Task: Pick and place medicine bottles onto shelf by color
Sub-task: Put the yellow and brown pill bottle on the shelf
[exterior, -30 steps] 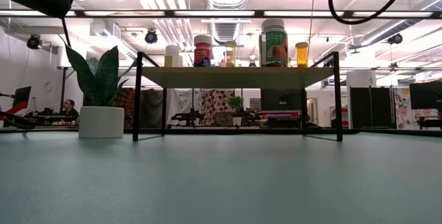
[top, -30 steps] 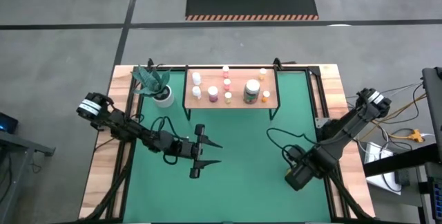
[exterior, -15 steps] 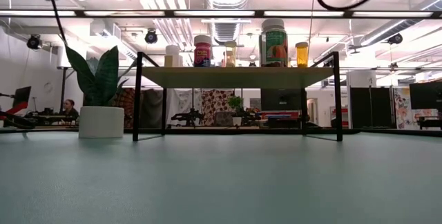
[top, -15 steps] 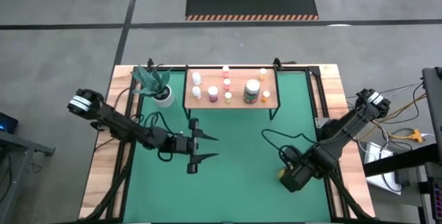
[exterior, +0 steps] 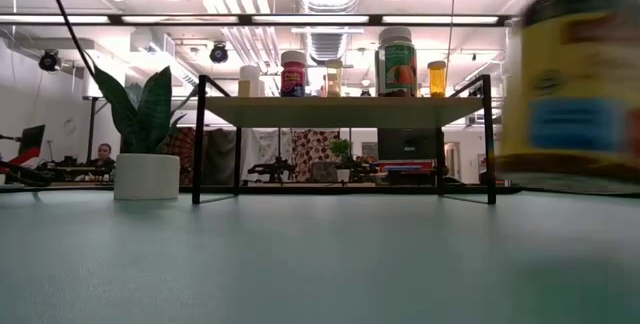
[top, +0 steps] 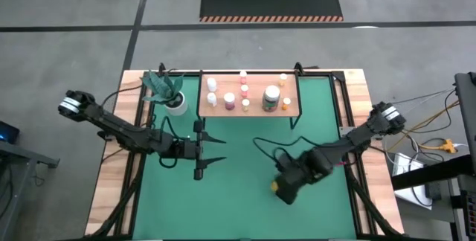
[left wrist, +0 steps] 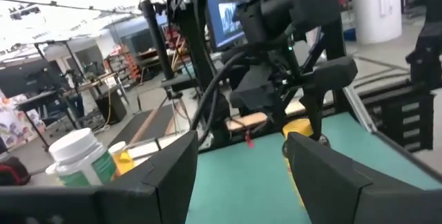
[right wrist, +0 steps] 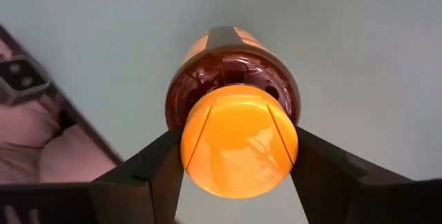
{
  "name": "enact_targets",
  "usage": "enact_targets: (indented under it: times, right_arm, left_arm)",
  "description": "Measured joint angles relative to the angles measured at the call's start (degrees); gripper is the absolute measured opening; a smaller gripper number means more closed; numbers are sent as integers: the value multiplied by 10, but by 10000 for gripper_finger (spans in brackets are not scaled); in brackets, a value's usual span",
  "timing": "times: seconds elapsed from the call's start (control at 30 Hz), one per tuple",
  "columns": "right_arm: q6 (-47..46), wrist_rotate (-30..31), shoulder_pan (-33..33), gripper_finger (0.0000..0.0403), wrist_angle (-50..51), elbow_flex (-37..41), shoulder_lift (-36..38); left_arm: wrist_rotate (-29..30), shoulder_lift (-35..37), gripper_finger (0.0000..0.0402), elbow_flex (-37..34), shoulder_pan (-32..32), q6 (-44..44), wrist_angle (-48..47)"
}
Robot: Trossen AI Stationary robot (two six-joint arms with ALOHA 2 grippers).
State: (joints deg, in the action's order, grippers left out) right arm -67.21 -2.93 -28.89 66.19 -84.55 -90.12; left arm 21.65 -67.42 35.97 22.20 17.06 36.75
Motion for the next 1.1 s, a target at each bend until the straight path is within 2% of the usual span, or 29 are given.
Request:
enact_targets:
  times: [0.17, 0.5, 0.8, 1.1]
  right_arm:
    - [121, 3, 75, 215, 22, -72, -65]
    - [330, 43, 195, 216, 25, -200, -175]
    - [411, 47, 227, 220, 28, -277, -246]
    - [462, 64, 228, 289, 22, -300, -255]
  left_arm:
    - [3, 33, 206, -10, 1, -3, -39]
    - [3, 119, 206, -58, 33, -18, -49]
    - [3, 159, 206, -82, 60, -18, -48]
    - [3, 153, 206, -83, 61, -18, -49]
